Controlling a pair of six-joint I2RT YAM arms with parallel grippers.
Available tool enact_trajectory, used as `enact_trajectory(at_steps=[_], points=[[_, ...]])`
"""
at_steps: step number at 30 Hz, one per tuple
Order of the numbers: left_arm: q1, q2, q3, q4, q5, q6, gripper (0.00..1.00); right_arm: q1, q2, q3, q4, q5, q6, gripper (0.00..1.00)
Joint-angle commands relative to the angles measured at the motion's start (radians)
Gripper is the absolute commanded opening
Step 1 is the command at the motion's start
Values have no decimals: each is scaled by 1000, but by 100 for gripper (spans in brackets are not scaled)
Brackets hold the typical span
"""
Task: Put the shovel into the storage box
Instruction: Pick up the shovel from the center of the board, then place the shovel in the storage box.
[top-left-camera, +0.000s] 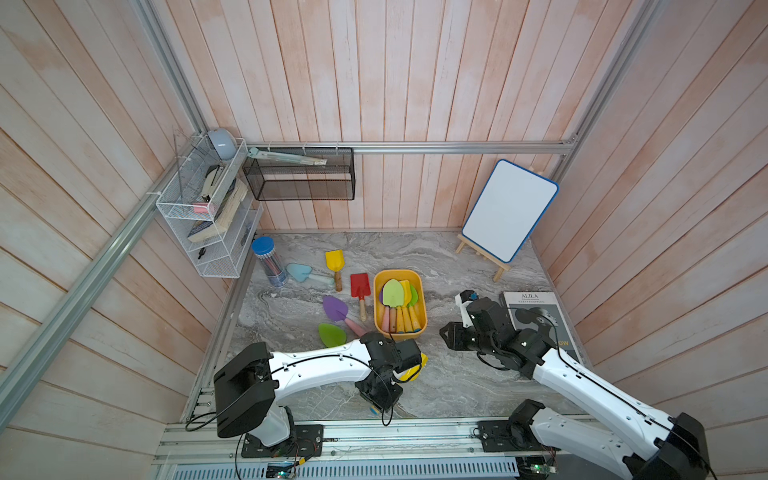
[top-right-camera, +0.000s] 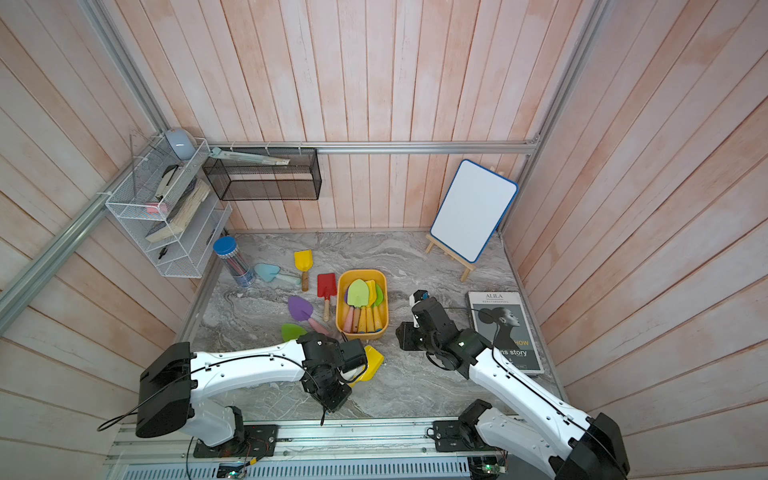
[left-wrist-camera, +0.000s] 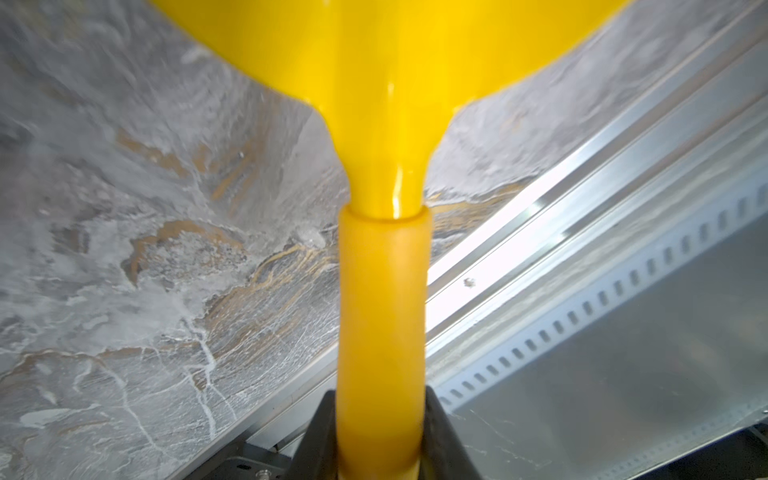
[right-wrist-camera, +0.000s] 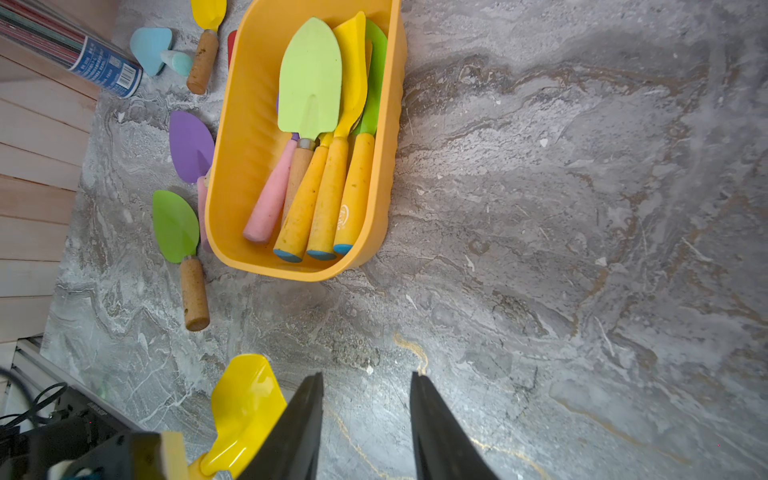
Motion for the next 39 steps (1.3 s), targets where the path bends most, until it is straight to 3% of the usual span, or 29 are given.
enact_trajectory(at_steps=[1,8,18,25,39], points=[[7,-19,107,-33,-41,-57,5,-3,-18,60,-60,39,32,40],[108,20,270,-12,-70,-174,4,-2,-28,162,-96,116,68,40],[208,220,460,-23,-119,-166,4,-1,61,237,-14,93,43,40],[276,267,487,36,-63,-152,3,1,160,294,37,78,7,40],[285,249,500,83,57,-132,3,1,315,363,88,75,-34,39]])
